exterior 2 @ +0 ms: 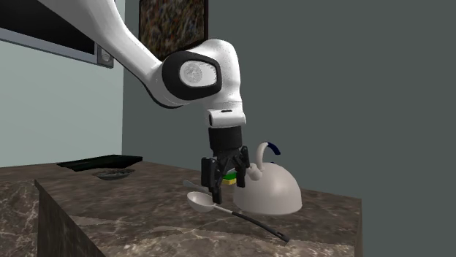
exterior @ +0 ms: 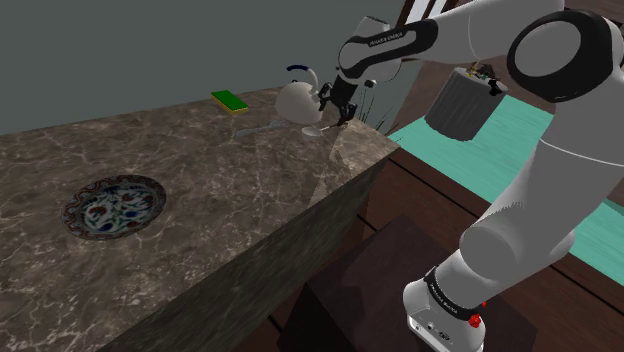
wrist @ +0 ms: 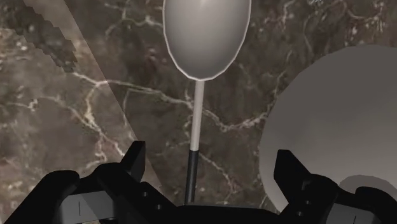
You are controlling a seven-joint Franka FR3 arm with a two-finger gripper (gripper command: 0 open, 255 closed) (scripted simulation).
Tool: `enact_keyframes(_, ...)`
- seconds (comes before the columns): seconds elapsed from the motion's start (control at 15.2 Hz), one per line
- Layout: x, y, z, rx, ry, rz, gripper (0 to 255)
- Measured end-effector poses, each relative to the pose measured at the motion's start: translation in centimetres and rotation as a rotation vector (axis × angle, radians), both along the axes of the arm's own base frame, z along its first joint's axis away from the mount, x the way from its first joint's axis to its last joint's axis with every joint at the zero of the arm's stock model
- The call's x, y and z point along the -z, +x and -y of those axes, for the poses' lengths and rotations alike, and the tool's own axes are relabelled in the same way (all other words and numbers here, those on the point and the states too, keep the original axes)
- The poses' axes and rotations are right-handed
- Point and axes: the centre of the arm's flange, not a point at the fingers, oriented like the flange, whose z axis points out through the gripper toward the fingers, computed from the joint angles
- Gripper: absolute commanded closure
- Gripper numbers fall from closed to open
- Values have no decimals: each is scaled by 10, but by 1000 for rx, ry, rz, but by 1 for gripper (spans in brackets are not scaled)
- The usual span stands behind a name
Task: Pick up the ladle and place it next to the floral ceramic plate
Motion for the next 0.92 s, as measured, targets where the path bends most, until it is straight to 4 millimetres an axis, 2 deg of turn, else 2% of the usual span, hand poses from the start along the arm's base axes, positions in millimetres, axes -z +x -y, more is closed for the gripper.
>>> enact_keyframes(0.59, 2, 4, 1, 6, -10, 37, 0)
enact_keyframes(0.66, 1, 6, 1, 5, -10, 34, 255)
enact_keyframes(0.86, -6, 10, 1, -2, -14, 65, 255)
enact_keyframes(0.92, 16, 6, 2, 3, -6, 26, 255)
